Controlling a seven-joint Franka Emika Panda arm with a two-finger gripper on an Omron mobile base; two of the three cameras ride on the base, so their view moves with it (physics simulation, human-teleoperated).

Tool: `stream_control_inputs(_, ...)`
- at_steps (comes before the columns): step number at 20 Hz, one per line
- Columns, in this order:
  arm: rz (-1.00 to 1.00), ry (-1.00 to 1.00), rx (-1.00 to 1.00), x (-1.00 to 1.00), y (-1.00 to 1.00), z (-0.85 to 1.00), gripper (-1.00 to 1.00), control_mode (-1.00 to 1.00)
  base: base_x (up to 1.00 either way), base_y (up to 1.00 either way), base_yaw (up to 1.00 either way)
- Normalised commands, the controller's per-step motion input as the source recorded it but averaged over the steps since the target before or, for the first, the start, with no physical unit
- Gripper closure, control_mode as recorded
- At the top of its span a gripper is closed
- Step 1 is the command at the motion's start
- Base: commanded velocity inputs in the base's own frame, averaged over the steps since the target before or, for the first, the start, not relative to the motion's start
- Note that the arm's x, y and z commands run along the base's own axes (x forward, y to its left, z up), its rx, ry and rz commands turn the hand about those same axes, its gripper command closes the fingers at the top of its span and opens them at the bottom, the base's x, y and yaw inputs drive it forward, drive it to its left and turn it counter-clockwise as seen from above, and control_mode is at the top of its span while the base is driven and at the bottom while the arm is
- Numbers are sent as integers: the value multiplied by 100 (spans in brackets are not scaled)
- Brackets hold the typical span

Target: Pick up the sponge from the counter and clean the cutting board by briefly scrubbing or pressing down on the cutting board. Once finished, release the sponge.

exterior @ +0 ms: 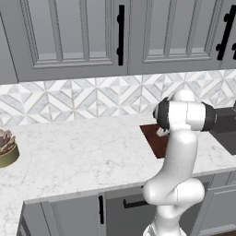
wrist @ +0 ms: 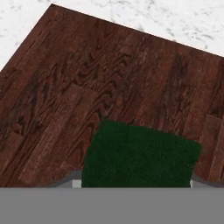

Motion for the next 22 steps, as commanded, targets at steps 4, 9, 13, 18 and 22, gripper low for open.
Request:
stream_control_inputs(4, 0, 0, 0, -31, 57, -18, 100, -100, 0, 0, 0)
stream_control_inputs(9, 0, 0, 0, -15, 61, -12, 100, -100, 0, 0, 0)
stream_control_inputs(13, 0, 0, 0, -22, 57, -12, 100, -100, 0, 0, 0)
stream_control_inputs(18, 0, 0, 0, -47, 35, -24, 100, -100, 0, 0, 0)
stream_control_inputs(22, 0, 0, 0, -84, 3, -29, 100, -100, 0, 0, 0)
